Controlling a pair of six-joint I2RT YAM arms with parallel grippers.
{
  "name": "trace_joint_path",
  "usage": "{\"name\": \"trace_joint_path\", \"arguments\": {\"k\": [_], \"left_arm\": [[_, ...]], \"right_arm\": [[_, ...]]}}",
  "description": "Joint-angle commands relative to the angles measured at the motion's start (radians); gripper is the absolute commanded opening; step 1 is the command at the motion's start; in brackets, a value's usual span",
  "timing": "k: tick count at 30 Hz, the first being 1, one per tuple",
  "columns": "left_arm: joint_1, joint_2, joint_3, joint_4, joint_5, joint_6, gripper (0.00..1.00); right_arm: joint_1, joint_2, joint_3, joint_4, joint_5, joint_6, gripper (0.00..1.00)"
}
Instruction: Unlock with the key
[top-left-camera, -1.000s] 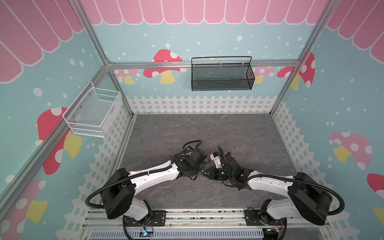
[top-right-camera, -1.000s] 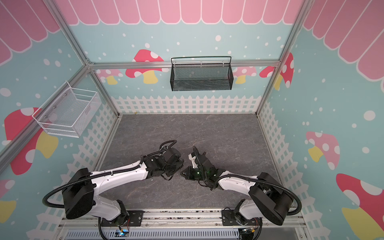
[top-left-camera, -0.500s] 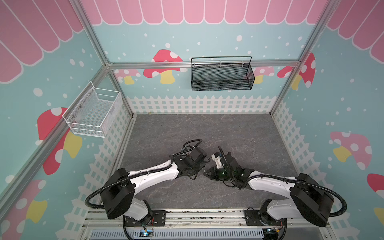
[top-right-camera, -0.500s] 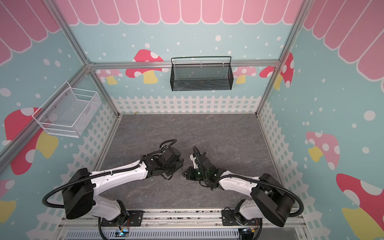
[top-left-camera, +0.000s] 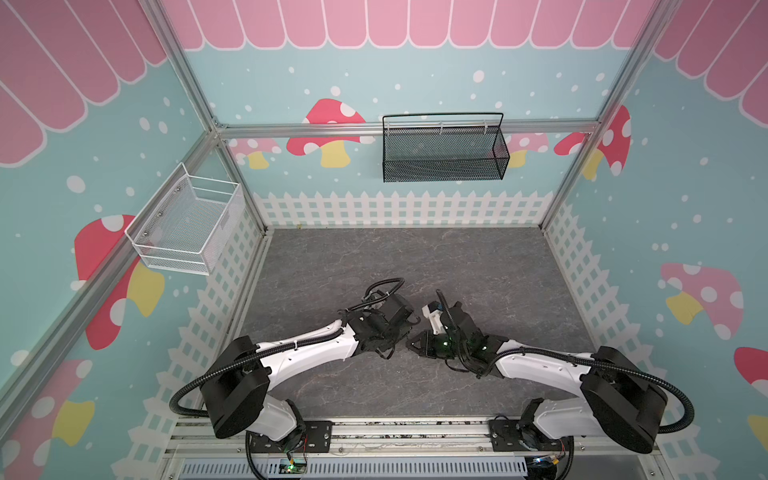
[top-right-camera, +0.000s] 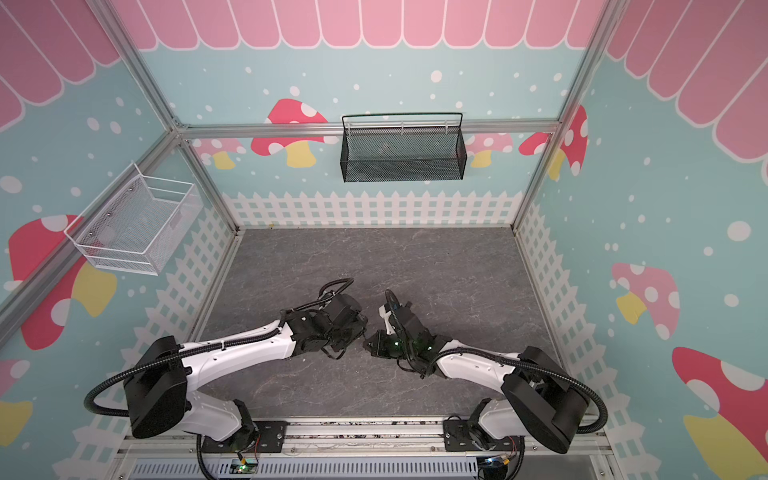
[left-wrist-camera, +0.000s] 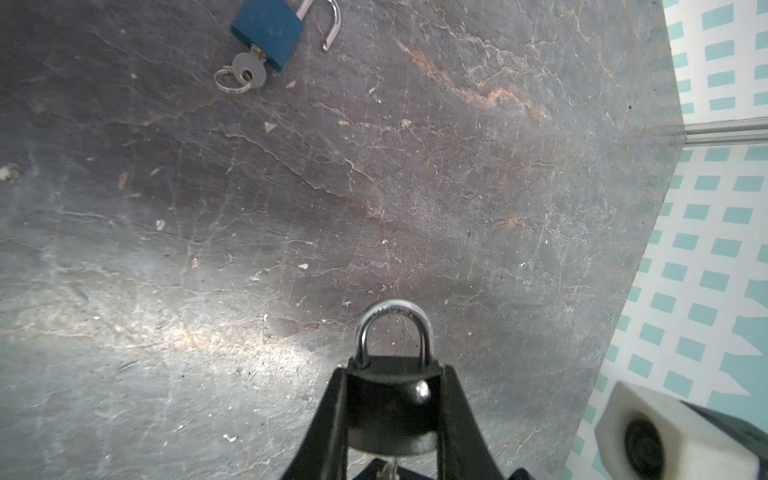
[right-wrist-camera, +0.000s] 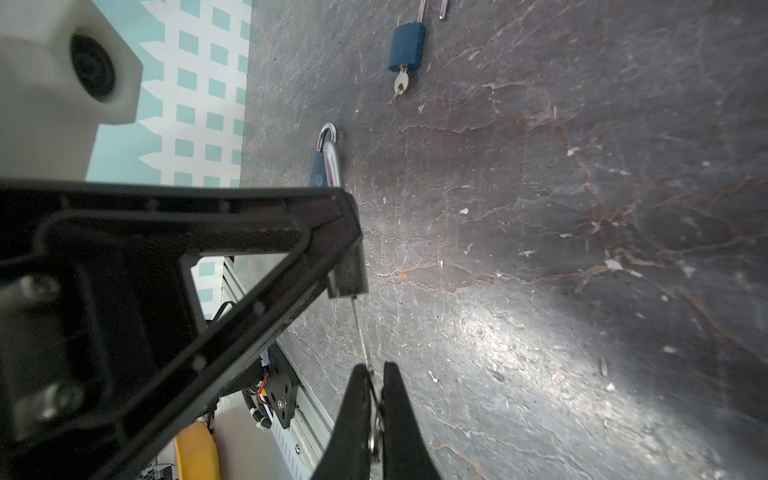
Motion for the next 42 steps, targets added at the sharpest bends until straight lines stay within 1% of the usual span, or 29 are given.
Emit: {"name": "trace_joint_path", "arguments": {"k": [1, 11, 16, 22, 27, 35, 42], "left_arm": [[0.005, -0.029, 0.016, -0.011, -0.005, 0.013, 0.0], [0.005, -0.028, 0.012, -0.017, -0.014, 0.019, 0.0], [0.005, -0.015, 0.019, -0.02, -0.012, 0.018, 0.0], [0.003, -0.008, 0.038, -0.016, -0.006, 0.017, 0.0], [0.0, -0.011, 0.035, 0.001, 0.007, 0.003, 0.0], [-0.006, -0.009, 0.026, 0.022, 0.017, -0.011, 0.0], [-0.012, -0.005, 0.021, -0.007, -0.003, 0.005, 0.0]], "right_arm": [[-0.008, 0.012, 0.018, -0.016, 0.02, 0.012, 0.0], [-0.013, -0.026, 0.054, -0.025, 0.038, -0.007, 0.0], [-0.011, -0.035, 0.073, -0.025, 0.018, -0.024, 0.0], [-0.011, -0.018, 0.072, -0.022, 0.013, -0.026, 0.0], [-0.01, 0.005, 0.067, 0.017, -0.01, -0.012, 0.0], [-0.01, -0.002, 0.076, 0.019, 0.015, -0.022, 0.0], [-0.011, -0.028, 0.066, 0.13, -0.066, 0.016, 0.0]]}}
